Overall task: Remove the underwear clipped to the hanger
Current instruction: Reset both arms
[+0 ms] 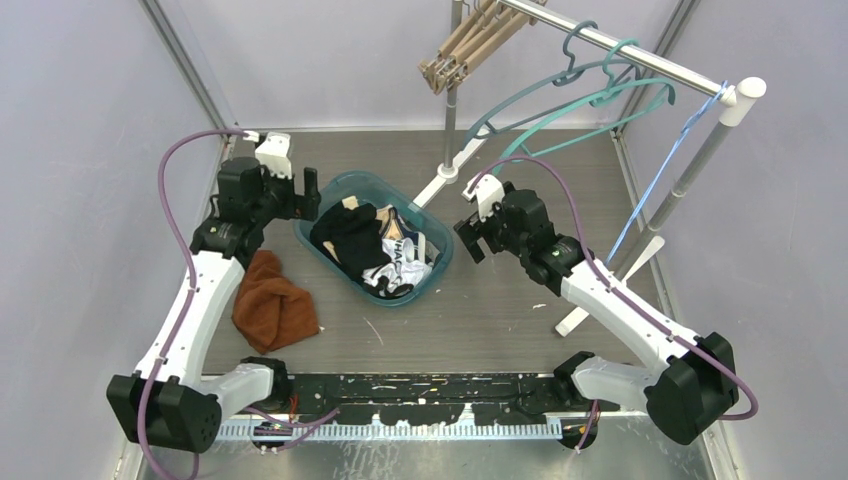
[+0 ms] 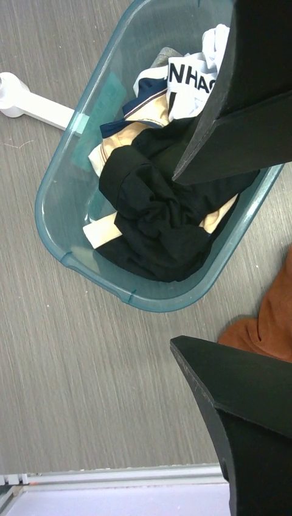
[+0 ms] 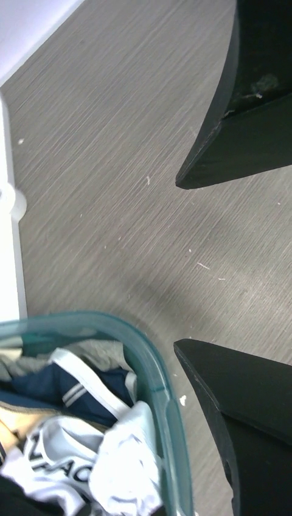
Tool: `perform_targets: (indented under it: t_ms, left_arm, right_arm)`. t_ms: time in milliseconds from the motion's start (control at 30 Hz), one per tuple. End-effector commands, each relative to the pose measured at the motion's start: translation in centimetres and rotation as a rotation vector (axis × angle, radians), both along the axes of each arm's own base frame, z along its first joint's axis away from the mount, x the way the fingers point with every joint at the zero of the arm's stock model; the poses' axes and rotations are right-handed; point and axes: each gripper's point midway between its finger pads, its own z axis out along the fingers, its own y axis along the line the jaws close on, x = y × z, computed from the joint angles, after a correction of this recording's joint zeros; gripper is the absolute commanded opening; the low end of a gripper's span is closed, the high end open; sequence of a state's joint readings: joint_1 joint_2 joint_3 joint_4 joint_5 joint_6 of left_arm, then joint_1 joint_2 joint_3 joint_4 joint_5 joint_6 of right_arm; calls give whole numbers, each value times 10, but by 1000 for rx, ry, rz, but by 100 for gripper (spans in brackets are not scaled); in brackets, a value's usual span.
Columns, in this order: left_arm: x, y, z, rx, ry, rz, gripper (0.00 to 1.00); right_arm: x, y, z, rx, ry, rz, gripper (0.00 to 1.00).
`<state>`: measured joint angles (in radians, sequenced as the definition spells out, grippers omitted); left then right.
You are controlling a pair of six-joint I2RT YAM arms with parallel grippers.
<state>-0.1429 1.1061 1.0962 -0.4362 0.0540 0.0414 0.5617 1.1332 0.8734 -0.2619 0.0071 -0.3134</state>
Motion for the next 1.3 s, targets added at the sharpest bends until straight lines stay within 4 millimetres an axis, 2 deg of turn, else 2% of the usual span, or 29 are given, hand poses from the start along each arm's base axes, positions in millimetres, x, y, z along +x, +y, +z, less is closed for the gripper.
perform_targets:
  t_ms: [0,233,367,500,633,733,933,1100,1267]
  left_arm:
    - [5,3,34,-99,-139,18,98]
    - [-5,7,5,-130,-78,-5,98]
    - [-10,1,0,-121,-91,-55,98]
    - [-9,-3,-4,-95,-90,-101,98]
    - [-2,-7,5,-76,-110,-145,98]
    - [-2,-11,13,-98,-125,-158,98]
    - [-23,-15,11,-132,-207,-170,98]
    - [-35,-7,28,-101,-227,-141,98]
    - [-48,-5,51,-84,-249,-138,98]
  right_arm:
    - [24,-14,42,130,-111,-221,100]
    - [34,-48,49,102,-185,-358,100]
    - [41,-63,58,123,-184,-396,100]
    - [49,-83,64,233,-162,-443,100]
    - [48,-104,70,262,-239,-495,100]
    - [42,-110,77,261,-279,-502,100]
    - [32,-114,100,263,-329,-494,100]
    - [24,-119,111,259,-374,-482,100]
    - [10,-107,116,284,-360,-374,100]
